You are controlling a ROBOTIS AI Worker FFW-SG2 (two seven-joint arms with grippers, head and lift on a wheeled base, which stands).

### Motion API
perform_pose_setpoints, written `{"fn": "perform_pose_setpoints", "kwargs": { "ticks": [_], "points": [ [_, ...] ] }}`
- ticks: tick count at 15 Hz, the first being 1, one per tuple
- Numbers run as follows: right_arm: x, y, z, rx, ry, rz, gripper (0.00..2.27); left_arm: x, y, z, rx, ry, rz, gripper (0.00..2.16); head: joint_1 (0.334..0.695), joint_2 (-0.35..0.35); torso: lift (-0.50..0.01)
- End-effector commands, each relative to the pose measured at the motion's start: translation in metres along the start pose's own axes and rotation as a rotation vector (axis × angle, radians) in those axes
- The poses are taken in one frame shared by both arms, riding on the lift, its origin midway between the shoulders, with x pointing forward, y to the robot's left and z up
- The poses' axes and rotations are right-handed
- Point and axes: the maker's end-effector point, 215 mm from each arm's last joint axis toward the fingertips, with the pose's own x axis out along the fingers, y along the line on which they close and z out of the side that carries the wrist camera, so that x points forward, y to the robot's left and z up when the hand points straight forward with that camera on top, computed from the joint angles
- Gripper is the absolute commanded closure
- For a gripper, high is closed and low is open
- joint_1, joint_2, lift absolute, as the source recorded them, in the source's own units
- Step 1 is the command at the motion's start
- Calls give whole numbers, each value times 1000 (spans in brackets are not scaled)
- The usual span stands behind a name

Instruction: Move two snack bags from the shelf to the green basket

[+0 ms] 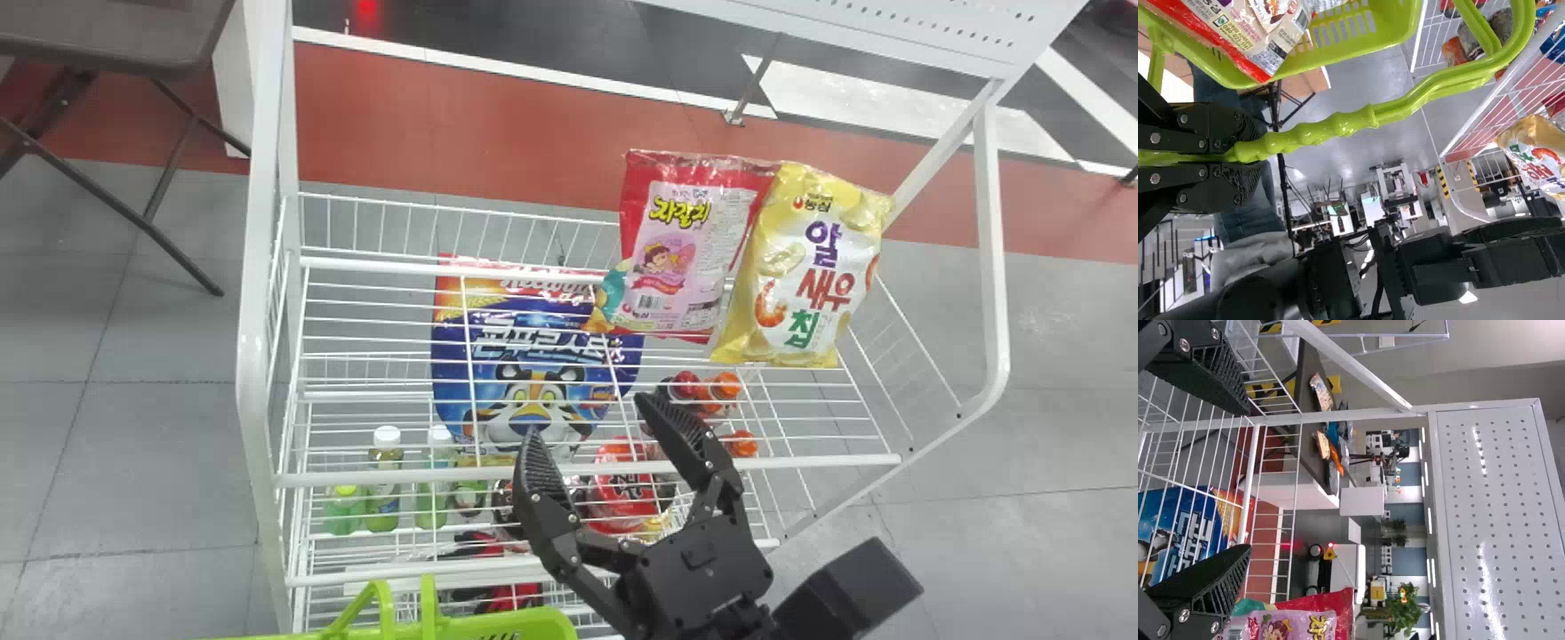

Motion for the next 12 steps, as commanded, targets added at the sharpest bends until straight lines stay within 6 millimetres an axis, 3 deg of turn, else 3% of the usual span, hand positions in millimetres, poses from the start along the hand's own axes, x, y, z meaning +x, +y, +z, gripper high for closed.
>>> {"fn": "perform_pose_setpoints", "kwargs": {
  "ticks": [1, 6, 12],
  "points": [
    [0, -1, 0, 8, -2, -17, 97, 0, 0, -2, -2, -2, -1, 2057, 695, -350, -16],
    [-6, -4, 9, 11, -46, -43, 110, -2, -3, -5, -3, -5, -4, 2057, 695, -350, -16],
    [-7, -8, 2, 20, -14, -66, 110, -4, -3, -7, -11, -5, -1, 2057, 695, -350, -16]
  ]
}}
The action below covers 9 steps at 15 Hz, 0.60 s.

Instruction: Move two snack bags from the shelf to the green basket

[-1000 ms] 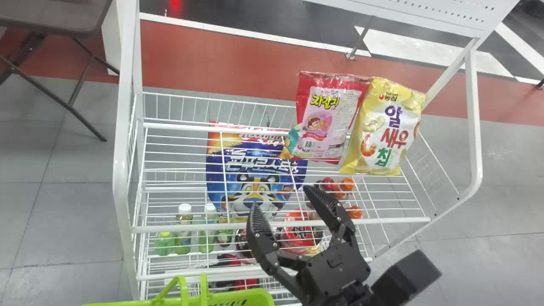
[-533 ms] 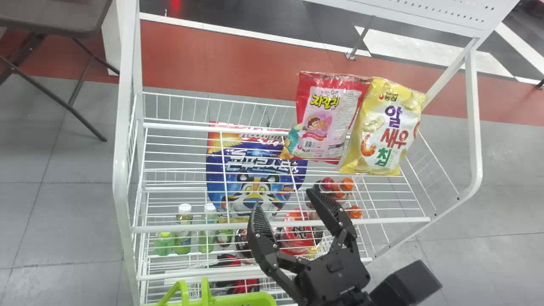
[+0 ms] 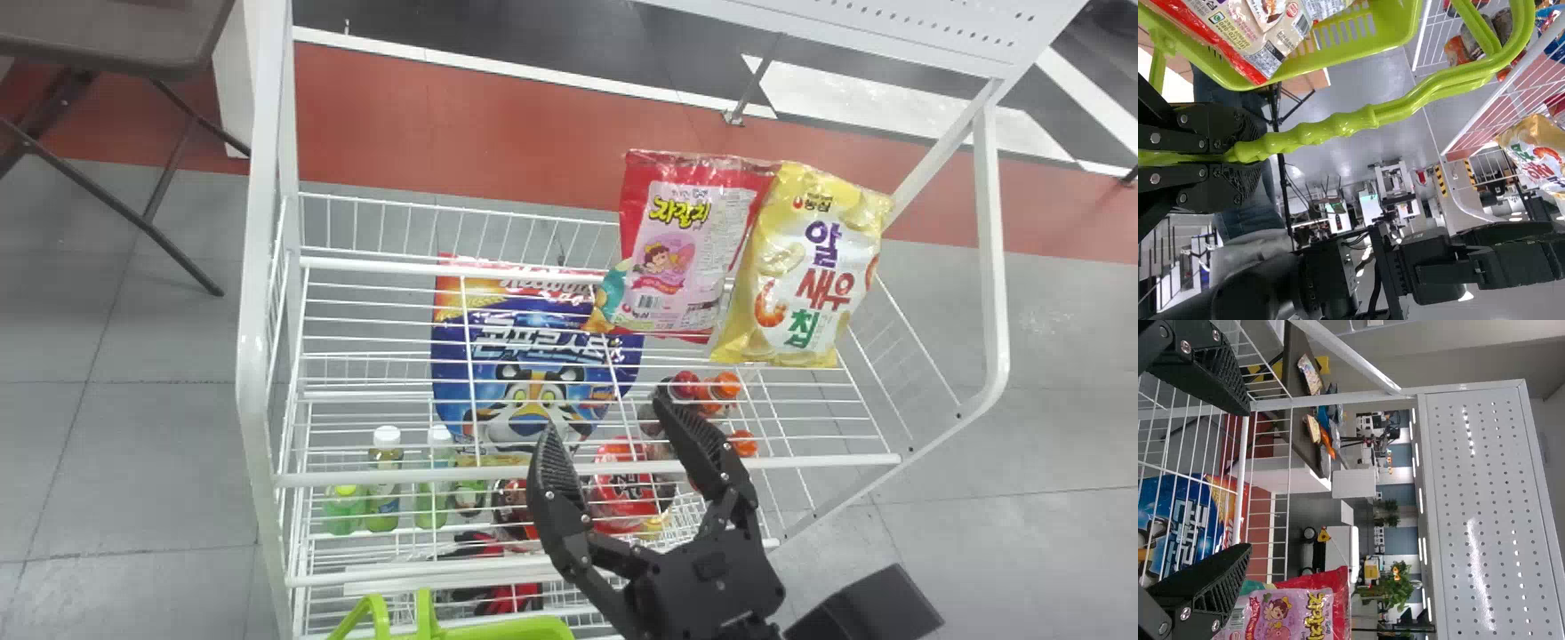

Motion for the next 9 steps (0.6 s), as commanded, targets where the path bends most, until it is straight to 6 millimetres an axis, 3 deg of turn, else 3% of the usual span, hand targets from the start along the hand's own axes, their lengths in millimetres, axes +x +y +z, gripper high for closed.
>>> {"fn": "perform_pose_setpoints", "kwargs": {
  "ticks": [1, 9],
  "points": [
    [0, -1, -4, 1, 18, -2, 110, -1, 0, 0, -2, 1, 2, 2057, 695, -350, -16],
    [-1, -13, -19, 20, 80, -39, 110, -3, -4, -1, 3, -2, 4, 2057, 695, -350, -16]
  ]
}}
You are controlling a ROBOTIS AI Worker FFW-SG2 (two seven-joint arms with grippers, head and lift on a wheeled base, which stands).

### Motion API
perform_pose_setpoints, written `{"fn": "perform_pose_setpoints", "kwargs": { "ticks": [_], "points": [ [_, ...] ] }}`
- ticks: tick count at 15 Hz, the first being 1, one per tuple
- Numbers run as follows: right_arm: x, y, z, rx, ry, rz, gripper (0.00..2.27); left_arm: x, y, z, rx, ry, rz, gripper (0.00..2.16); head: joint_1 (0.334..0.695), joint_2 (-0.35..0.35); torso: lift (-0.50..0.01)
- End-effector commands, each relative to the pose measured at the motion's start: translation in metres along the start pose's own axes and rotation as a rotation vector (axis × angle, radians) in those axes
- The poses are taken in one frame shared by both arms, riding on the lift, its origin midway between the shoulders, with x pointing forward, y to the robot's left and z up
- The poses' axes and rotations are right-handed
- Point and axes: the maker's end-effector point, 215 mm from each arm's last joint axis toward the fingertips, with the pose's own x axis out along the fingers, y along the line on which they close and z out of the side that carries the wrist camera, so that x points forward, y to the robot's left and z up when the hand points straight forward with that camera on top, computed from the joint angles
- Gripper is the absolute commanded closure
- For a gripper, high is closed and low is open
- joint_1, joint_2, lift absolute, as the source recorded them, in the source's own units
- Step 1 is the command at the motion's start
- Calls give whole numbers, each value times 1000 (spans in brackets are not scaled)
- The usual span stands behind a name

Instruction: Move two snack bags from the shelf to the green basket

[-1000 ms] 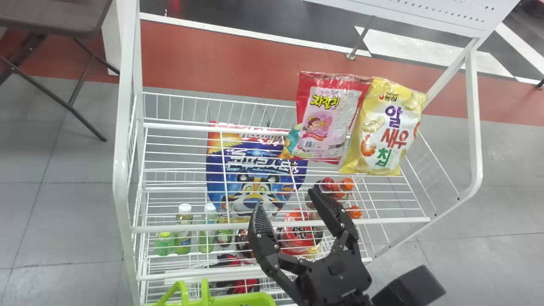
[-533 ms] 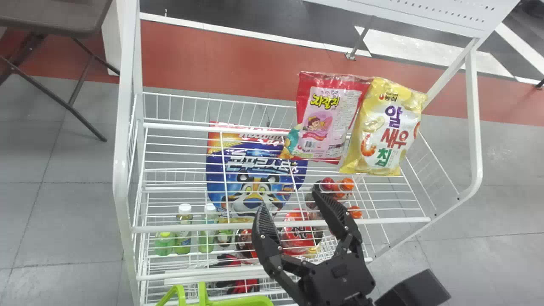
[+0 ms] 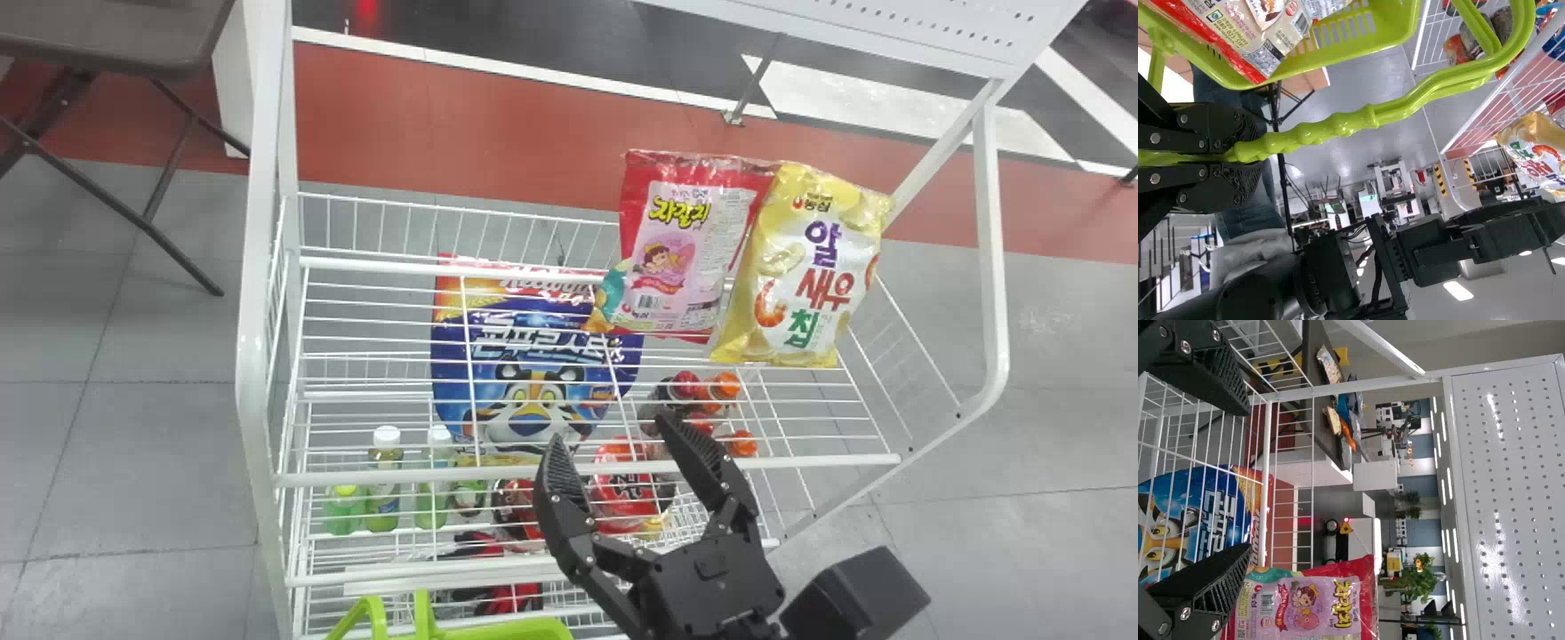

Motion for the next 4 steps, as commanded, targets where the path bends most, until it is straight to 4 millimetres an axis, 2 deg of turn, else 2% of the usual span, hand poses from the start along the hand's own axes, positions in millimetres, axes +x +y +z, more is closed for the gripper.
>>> {"fn": "perform_pose_setpoints", "kwargs": {
  "ticks": [1, 4],
  "points": [
    [0, -4, 0, 1, 1, -18, 110, 0, 0, 0, -2, -2, 2, 2057, 695, -350, -16],
    [0, -6, -4, 23, 13, -25, 110, 0, 2, 0, -1, -2, 9, 2057, 695, -350, -16]
  ]
}}
